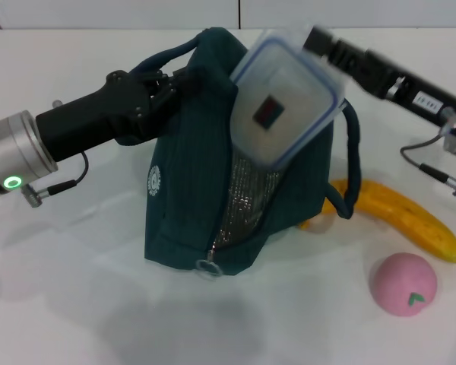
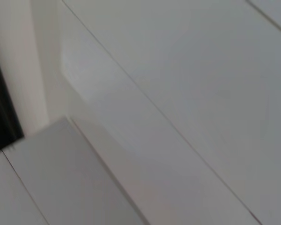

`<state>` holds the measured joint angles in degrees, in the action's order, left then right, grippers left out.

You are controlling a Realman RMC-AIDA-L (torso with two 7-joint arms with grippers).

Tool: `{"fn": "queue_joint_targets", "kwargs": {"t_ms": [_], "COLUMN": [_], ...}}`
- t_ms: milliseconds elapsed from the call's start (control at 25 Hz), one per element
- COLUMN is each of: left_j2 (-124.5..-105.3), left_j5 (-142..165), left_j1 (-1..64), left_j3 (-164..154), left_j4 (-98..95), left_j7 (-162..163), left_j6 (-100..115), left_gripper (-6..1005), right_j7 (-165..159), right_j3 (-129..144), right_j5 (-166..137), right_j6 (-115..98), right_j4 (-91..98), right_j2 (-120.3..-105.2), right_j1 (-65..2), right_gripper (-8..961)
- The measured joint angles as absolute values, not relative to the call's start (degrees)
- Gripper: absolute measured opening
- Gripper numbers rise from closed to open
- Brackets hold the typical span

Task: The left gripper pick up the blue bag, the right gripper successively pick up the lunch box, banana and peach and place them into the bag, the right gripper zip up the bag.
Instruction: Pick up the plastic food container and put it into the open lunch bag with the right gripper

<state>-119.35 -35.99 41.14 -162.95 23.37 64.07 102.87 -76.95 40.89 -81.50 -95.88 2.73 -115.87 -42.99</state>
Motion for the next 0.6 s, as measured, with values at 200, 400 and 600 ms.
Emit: {"fn": "queue_joint_targets", "kwargs": {"t_ms": [200, 400, 600], "left_j2": [-119.35, -119.42, -119.52], "left_j5": [-36.0, -36.0, -36.0], "left_j1": [41.3, 41.4, 41.3], "left_j3": [-162.9, -162.9, -162.9], "left_j4": [23.4, 23.4, 23.4], "left_j7": [64.1, 64.1, 64.1], "left_j6": [102.8, 102.8, 102.7], "left_gripper": [32, 32, 32], "right_j7": [-79.5, -79.4, -79.3], "right_j3": [46.4, 49.3, 49.2], "right_j5": [-81.5, -80.9, -79.5], "right_j6": [-91.2, -90.3, -92.3], "right_j4": [4.5, 6.0, 6.7], "right_j2": [-116.04, -116.18, -116.19], "right_j1": [-43.5, -43.8, -43.5], "right_gripper": [105, 106, 108]}}
